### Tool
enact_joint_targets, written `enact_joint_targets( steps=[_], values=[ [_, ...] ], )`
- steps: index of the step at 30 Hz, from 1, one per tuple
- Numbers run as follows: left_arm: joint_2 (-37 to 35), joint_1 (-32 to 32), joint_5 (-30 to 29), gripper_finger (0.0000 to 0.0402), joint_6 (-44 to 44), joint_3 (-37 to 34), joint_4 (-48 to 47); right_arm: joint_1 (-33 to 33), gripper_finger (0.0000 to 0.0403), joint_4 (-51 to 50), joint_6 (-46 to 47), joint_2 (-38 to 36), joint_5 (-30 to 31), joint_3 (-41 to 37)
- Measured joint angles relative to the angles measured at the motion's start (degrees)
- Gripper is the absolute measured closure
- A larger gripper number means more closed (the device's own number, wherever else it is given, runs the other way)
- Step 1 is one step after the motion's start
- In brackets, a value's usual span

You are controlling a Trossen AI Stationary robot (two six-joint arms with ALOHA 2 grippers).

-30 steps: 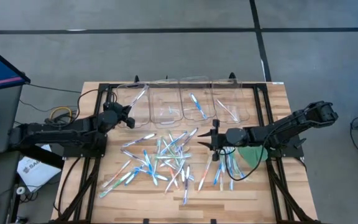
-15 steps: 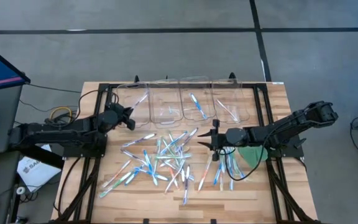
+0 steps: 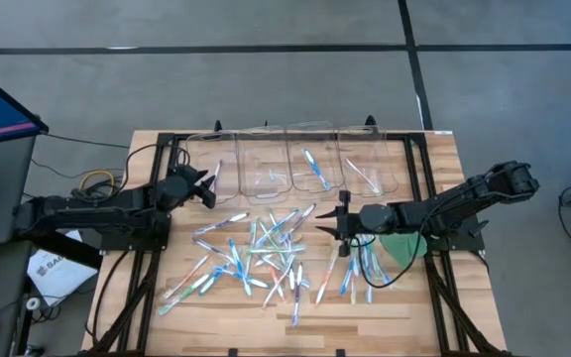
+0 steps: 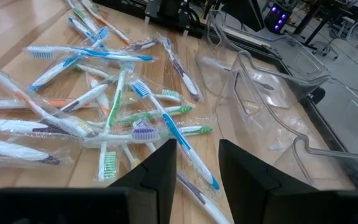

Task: Pick & Place Toothbrushes
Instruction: Put the purple toothbrush into the left transparent bin

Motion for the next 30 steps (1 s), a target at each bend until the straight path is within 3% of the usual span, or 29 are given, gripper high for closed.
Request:
enact_joint_targets(
  steps=[11, 16, 22, 30],
  values=[
    [0.00, 0.00, 0.06, 0.0261, 0.00, 0.00, 0.02, 0.15, 0.0290, -0.44, -0.56, 0.01, -0.23, 0.00],
    [0.00, -0.04, 3.09, 0.0261, 0.01, 0.02, 0.39, 0.17, 0.0289, -0.73, -1.81, 0.02, -4.70, 0.00],
    [0.00, -0.04, 7.73, 0.0259, 0.17, 0.02, 0.78, 0.43, 0.0277, -0.60, -2.14, 0.02, -4.92, 0.00],
    [0.00, -0.04, 8.20, 0.0259, 0.16, 0.02, 1.13, 0.93, 0.0259, -0.22, -2.14, 0.02, -6.00, 0.00]
  ],
)
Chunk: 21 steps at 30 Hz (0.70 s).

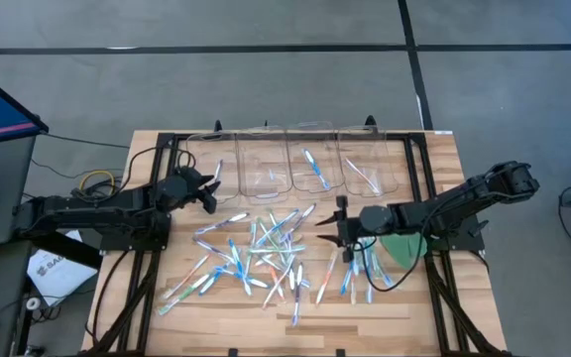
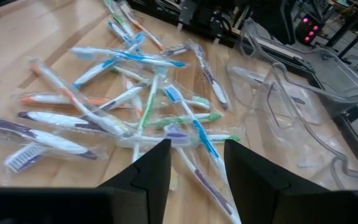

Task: Pick & Place Toothbrushes
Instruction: Put the purple toothbrush into the left transparent bin

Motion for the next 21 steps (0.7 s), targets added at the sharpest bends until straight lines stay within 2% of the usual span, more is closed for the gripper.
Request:
enact_joint_targets(
  steps=[6, 15, 21],
  values=[
    [-0.11, 0.00, -0.02, 0.0259, 0.02, 0.00, 0.62, -0.08, 0.0229, 0.50, 1.42, 0.00, -0.02, 0.00],
    [-0.11, -0.75, -0.09, 0.0259, 4.13, 0.00, 0.92, -0.61, 0.0137, 1.30, 5.01, 0.00, 0.07, 0.00],
    [-0.11, -3.75, -0.10, 0.0259, 9.03, 0.00, 1.45, -0.61, 0.0120, 1.30, 5.14, 0.00, 0.05, 0.00]
  ],
)
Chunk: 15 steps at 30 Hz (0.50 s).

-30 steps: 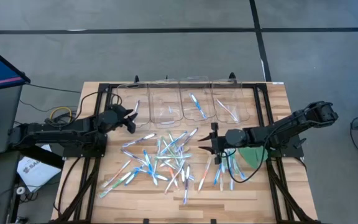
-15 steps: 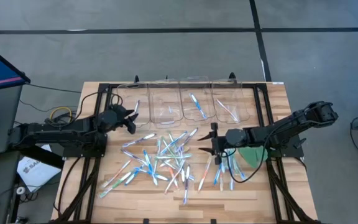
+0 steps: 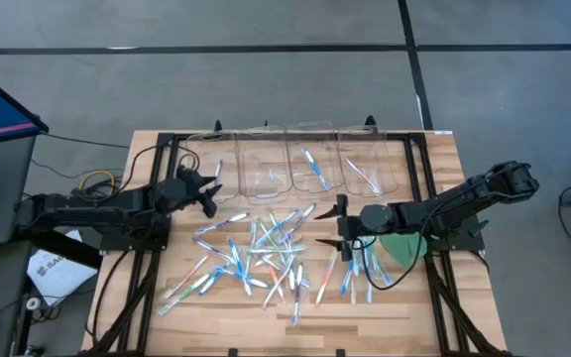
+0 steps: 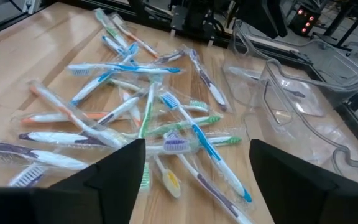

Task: Pick & Place Toothbrushes
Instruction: Put the purple toothbrush into the left transparent bin

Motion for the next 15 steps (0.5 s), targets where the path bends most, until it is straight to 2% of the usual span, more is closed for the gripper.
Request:
enact_joint_targets(
  steps=[15],
  values=[
    [0.00, -4.91, -0.01, 0.0259, 1.77, 0.00, 2.05, -0.33, 0.0120, -1.58, -0.59, 0.00, 0.11, -0.02]
  ],
)
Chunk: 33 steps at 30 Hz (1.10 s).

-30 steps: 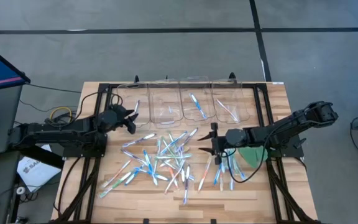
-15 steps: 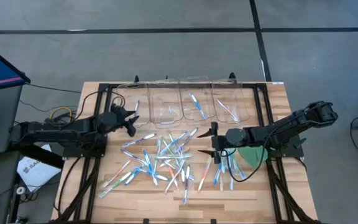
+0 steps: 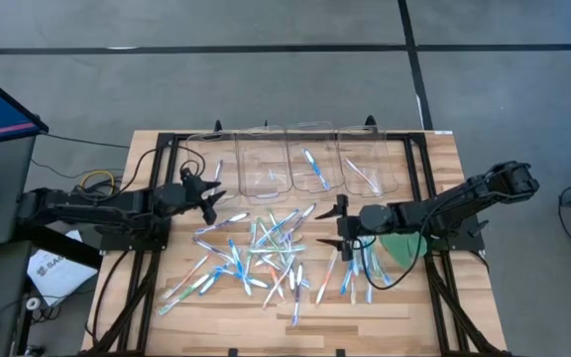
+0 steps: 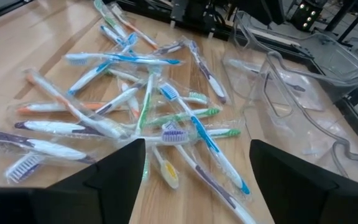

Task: Pick & Place Toothbrushes
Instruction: Put the purple toothbrush into the left transparent bin

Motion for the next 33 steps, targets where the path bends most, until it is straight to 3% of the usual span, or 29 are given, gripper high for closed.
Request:
enact_joint_targets(
  steps=[7, 12, 20, 27, 33],
  values=[
    [0.00, 0.00, 0.26, 0.0259, -0.34, 0.00, 0.00, 0.00, 0.0120, 0.03, 0.00, 0.00, 0.15, 0.01],
    [0.00, 0.00, 3.65, 0.0259, -0.20, 0.00, 0.39, 0.00, 0.0120, -0.09, -0.35, 0.00, 0.28, 0.00],
    [0.00, -0.06, 3.97, 0.0259, 6.09, 0.02, 4.83, 2.05, 0.0120, -0.92, -8.00, 0.00, 1.67, 0.08],
    [0.02, -4.69, 6.59, 0.0259, 8.41, 0.02, 10.99, 4.91, 0.0120, -20.83, -6.97, 0.00, 10.15, 6.61],
    [0.00, -12.53, 6.60, 0.0259, 13.13, 0.04, 15.00, 7.82, 0.0120, -38.81, -4.50, 0.00, 10.79, 15.58]
  ],
)
